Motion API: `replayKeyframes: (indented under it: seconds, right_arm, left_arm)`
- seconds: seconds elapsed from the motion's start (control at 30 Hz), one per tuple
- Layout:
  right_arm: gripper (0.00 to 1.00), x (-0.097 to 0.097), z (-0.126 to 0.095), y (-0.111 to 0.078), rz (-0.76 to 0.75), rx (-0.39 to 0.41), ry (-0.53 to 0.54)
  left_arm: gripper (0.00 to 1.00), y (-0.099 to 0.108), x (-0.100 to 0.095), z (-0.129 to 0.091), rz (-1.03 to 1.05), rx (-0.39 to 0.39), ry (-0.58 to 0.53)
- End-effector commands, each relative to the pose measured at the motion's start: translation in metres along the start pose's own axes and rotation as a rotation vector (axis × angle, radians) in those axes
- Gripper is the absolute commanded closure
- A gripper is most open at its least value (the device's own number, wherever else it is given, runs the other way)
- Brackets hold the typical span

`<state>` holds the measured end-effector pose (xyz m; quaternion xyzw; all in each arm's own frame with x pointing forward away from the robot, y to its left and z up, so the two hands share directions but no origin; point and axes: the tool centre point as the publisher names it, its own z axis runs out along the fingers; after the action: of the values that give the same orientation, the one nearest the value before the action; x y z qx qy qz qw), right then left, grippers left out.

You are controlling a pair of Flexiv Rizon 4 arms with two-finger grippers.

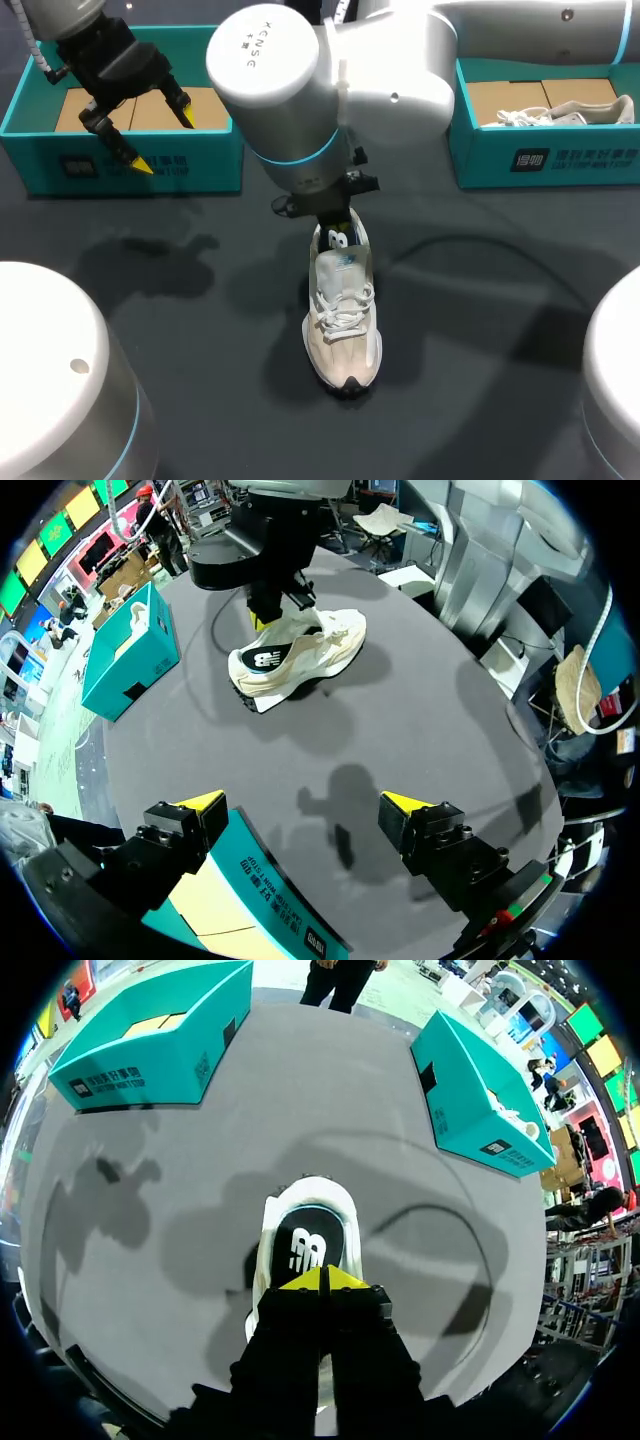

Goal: Take the shoe out of the shoebox, open the shoe tongue, remove and reinsert the insole, then place the shoe into the shoebox

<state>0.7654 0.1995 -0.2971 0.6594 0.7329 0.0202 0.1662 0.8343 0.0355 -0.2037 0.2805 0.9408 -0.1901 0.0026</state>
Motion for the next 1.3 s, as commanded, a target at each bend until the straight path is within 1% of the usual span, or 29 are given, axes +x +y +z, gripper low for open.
replayKeyframes:
  seconds: [0.03,0.07,0.67,1.1,1.3]
  right_arm:
    - [1.0,0.003,0.022,0.002,0.008,0.031,0.017]
    - [1.0,0.002,0.028,0.0,0.013,0.038,0.038]
    - [1.0,0.002,0.028,0.0,0.013,0.038,0.038]
    - [1.0,0.008,0.049,0.001,0.013,0.07,0.059]
    - [1.0,0.01,0.064,-0.001,0.015,0.083,0.069]
  left_arm:
    - [0.0,0.0,0.0,0.0,0.001,-0.002,0.002]
    - [0.0,0.0,0.0,0.0,0.001,-0.002,0.002]
    - [0.0,0.0,0.0,0.0,0.001,-0.002,0.002]
    - [0.0,0.0,0.0,0.0,0.001,-0.002,0.002]
    - [0.0,0.0,0.0,0.0,0.001,-0.002,0.002]
